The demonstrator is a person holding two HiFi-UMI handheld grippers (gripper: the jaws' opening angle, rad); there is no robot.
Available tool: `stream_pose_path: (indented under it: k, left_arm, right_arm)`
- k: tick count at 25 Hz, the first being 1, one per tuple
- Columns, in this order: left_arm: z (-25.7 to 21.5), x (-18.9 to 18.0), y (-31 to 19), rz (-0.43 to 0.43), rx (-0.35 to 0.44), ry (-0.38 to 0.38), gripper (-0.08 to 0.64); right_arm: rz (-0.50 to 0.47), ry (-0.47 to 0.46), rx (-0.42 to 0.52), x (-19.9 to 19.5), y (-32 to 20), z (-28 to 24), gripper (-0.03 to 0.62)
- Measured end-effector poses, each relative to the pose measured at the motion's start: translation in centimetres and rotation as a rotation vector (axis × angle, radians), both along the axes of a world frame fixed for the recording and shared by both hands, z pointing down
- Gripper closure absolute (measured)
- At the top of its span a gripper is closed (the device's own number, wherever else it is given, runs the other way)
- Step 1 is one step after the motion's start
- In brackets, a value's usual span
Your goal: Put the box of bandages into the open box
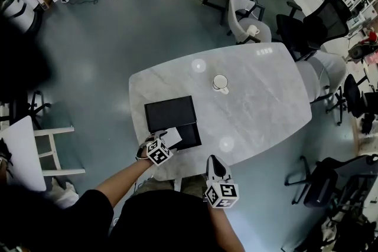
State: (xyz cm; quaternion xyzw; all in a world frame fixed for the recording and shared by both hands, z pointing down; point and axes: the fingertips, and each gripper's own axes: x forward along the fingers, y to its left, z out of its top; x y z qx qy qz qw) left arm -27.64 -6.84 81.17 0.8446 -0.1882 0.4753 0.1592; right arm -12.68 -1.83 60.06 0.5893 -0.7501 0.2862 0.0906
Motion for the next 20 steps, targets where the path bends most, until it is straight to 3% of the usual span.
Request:
stream_pose_path:
  k: [13,20]
  left_arm:
    - [1.0,4.8,1.9,0.107,-0.010,0.111,0.181]
    - [1.5,4.8,1.7,0.046,-0.012,0.090,0.181]
  right_arm:
    - [0.036,0.010,-0.029,1.2,1.8,0.1,0.578]
    - [0.045,0.013,-0.027,2.7,2.0,0.2,0.578]
